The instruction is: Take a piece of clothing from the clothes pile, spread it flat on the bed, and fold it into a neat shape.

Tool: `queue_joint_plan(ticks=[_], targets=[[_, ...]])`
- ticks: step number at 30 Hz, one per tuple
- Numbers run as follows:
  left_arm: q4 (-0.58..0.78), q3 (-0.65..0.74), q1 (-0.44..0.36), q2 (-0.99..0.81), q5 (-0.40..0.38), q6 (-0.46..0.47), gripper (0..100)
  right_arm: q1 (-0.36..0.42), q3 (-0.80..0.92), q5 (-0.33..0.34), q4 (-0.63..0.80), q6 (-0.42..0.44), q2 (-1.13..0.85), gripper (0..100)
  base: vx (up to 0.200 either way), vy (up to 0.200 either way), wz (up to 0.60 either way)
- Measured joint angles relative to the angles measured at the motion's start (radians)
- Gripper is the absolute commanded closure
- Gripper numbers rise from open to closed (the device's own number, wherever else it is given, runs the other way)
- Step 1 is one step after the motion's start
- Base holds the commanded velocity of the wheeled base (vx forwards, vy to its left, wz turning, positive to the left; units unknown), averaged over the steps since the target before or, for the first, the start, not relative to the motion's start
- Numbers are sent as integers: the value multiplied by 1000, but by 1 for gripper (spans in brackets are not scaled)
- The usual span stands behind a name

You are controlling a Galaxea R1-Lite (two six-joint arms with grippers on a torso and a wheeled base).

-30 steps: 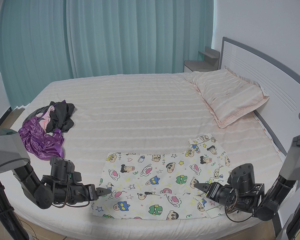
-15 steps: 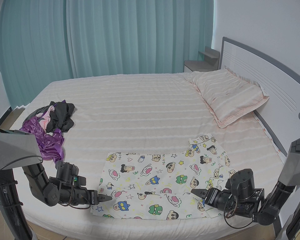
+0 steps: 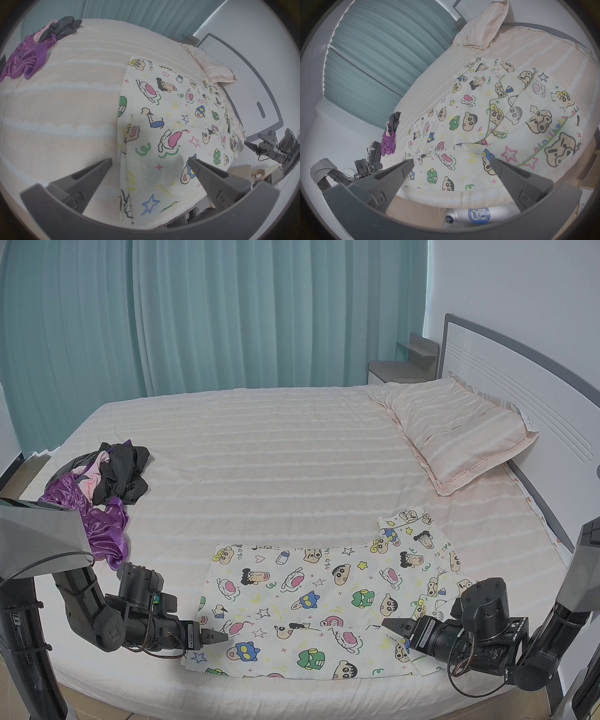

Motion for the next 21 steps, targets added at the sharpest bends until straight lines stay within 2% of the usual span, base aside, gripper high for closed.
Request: queue_joint_plan(ticks=[4,5,21], targets=[[-15,2,-9,0,0,-1,0,0,0,0,0,1,1,0,0,0,0],[-27,3,-13,0,0,-2,100,0,0,1,0,1,2,0,0,0,0],[-41,57,3,1,7,9,100,-3,-7,1,0,3,8,0,0,0,0]])
